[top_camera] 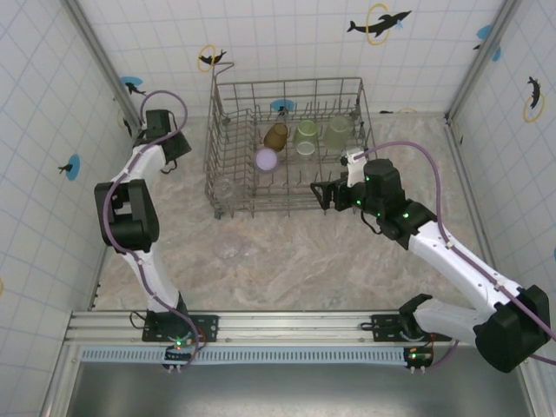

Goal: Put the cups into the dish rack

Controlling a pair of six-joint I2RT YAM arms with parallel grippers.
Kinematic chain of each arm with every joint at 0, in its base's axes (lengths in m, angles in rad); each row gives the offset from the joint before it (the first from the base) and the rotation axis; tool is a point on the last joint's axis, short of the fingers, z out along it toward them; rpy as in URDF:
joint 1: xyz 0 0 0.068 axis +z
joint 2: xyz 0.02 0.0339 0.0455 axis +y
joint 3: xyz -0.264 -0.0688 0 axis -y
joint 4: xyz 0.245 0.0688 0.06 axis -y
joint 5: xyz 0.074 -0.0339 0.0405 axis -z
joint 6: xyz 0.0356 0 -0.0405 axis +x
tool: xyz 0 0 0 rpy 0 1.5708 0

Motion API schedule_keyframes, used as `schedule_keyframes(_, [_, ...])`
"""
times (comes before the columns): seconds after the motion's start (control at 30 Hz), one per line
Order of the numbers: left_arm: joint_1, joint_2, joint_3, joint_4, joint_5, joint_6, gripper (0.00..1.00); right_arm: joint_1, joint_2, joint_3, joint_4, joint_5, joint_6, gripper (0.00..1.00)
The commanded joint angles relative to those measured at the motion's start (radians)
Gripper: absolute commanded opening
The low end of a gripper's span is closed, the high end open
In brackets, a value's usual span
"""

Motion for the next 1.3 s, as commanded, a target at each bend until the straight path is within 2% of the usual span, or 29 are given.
schedule_keyframes(0.0, [0.003,0.04,0.047,-0.04,-0.005,0.035,0.56,-0.01,0.007,-0.021,0.014,-0.002,0.012,0.99])
schedule_keyframes(0.27, [0.004,0.08,0.056,-0.043,-0.02,0.047,0.38,-0.016,0.021,-0.028,0.028,-0.003,0.026,0.99])
schedule_keyframes(0.37, [0.003,0.091,0.055,-0.05,-0.028,0.051,0.23,-0.017,0.021,-0.031,0.032,-0.001,0.032,0.99])
schedule_keyframes(0.47, [0.003,0.101,0.052,-0.063,-0.032,0.053,0.0,-0.019,0.015,-0.033,0.031,0.002,0.038,0.99])
schedule_keyframes(0.63, [0.003,0.076,0.025,-0.074,-0.03,0.046,0.0,-0.019,-0.001,-0.041,0.038,-0.001,0.052,0.99])
schedule_keyframes(1.07, [0.003,-0.152,-0.18,-0.016,0.034,-0.016,0.0,-0.021,0.012,-0.044,0.044,-0.018,0.067,0.99])
schedule_keyframes(1.27, [0.003,-0.255,-0.231,0.0,0.021,-0.022,0.0,-0.021,0.003,-0.046,0.062,-0.035,0.088,0.99])
